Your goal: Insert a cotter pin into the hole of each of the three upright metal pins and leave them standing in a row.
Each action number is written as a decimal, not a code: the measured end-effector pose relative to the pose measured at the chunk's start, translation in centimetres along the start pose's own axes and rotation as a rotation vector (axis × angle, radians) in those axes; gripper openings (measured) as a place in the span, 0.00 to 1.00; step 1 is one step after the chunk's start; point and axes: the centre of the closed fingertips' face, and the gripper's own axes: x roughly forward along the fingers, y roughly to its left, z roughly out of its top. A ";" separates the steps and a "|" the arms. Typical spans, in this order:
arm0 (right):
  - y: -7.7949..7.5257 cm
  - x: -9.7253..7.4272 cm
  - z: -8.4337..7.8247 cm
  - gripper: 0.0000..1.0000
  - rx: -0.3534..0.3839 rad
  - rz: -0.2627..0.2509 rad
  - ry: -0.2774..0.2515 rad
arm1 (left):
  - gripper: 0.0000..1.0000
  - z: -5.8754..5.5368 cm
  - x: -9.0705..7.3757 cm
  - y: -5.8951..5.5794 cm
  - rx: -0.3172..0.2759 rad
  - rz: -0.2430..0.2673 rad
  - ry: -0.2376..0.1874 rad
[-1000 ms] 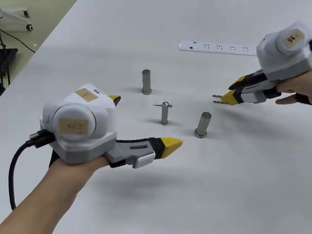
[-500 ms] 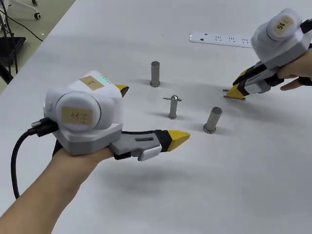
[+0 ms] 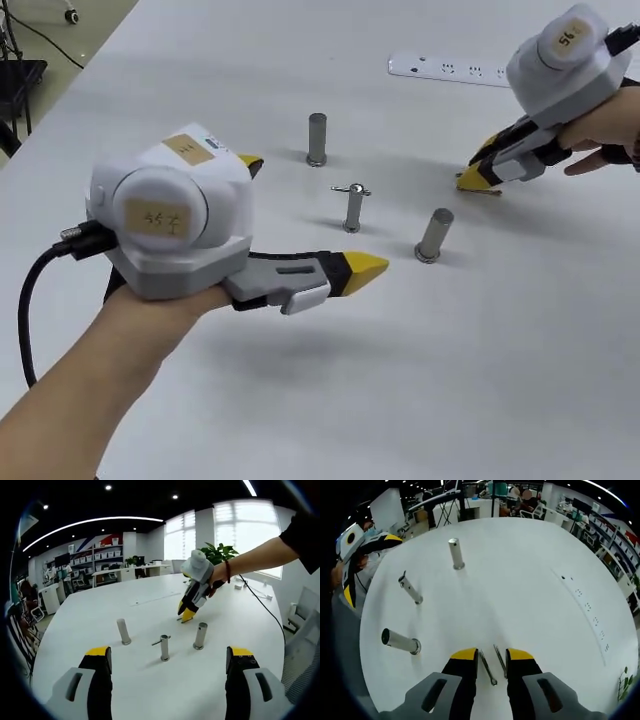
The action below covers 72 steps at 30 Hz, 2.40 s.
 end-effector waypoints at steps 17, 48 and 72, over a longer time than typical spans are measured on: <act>-0.2 0.1 -0.7 0.16 -0.009 0.001 0.039 | 0.94 -0.1 0.1 0.3 0.006 0.000 0.005; -1.3 0.3 -2.0 0.00 -0.058 0.021 0.159 | 0.90 -0.5 0.2 0.0 0.016 -0.012 0.029; -3.5 -0.6 -0.2 0.00 -0.185 -0.043 0.096 | 0.75 -1.1 0.2 -1.2 -0.014 -0.059 0.074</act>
